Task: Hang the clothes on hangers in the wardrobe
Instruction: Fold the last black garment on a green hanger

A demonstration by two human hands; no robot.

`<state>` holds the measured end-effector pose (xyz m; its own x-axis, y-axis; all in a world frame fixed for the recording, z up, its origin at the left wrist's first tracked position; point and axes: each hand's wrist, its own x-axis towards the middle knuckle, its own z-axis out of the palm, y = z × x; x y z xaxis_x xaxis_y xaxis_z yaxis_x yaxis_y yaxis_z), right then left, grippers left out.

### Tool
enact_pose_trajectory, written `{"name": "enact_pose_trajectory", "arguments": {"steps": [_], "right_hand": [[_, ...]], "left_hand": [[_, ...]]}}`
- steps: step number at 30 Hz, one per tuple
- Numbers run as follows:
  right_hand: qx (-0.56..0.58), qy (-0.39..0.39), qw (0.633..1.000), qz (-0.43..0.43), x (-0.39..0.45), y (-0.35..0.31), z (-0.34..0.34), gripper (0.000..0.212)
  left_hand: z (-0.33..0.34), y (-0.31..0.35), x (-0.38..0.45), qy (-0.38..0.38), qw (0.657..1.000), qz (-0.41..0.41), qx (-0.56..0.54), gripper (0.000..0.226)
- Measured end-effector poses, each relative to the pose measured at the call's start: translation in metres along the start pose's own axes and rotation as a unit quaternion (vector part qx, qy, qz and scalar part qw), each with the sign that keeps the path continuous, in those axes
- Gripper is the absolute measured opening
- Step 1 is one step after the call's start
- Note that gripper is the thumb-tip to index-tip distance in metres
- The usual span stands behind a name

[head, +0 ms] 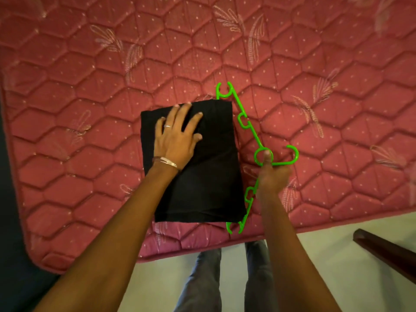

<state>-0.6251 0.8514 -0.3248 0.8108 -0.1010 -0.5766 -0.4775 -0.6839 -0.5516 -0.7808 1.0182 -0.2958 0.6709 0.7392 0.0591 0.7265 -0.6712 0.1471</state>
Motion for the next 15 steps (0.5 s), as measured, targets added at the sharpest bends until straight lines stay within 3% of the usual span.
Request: {"name": "enact_pose_trajectory", "arguments": {"steps": [1, 2, 3, 4, 5, 6, 8, 9, 11, 15], "right_hand": [[-0.102, 0.077, 0.992, -0.010, -0.004, -0.004, -0.004, 0.065], [-0.165, 0.151, 0.974, -0.028, -0.014, -0.012, -0.010, 0.066], [-0.154, 0.200, 0.964, -0.081, -0.023, -0.020, -0.016, 0.060], [-0.111, 0.199, 0.959, -0.167, -0.032, -0.024, -0.018, 0.053], [-0.068, 0.147, 0.955, -0.248, -0.041, -0.026, -0.018, 0.052], [-0.047, 0.045, 0.955, -0.290, -0.045, -0.018, -0.013, 0.057], [-0.118, -0.135, 0.940, -0.290, -0.050, -0.003, 0.007, 0.078], [-0.180, -0.172, 0.928, -0.277, -0.050, 0.005, 0.015, 0.085], [-0.225, -0.165, 0.916, -0.288, -0.049, 0.017, 0.025, 0.076], [-0.196, -0.101, 0.926, -0.305, -0.049, 0.038, 0.028, 0.049]], "left_hand": [[0.003, 0.004, 0.006, -0.027, 0.998, 0.044, -0.023, 0.055], [0.004, 0.008, 0.017, -0.055, 0.997, 0.036, -0.044, 0.058], [0.005, 0.013, 0.029, -0.058, 0.996, 0.006, -0.062, 0.059], [0.003, 0.016, 0.043, -0.076, 0.995, -0.018, -0.069, 0.062], [0.005, 0.020, 0.057, -0.105, 0.992, -0.034, -0.068, 0.066], [0.006, 0.023, 0.070, -0.146, 0.986, -0.042, -0.066, 0.070], [0.009, 0.029, 0.091, -0.239, 0.969, -0.052, -0.046, 0.073], [0.013, 0.034, 0.098, -0.274, 0.959, -0.058, -0.044, 0.073], [0.021, 0.037, 0.101, -0.291, 0.953, -0.071, -0.052, 0.065], [0.035, 0.040, 0.102, -0.207, 0.964, -0.142, -0.086, 0.046]]}}
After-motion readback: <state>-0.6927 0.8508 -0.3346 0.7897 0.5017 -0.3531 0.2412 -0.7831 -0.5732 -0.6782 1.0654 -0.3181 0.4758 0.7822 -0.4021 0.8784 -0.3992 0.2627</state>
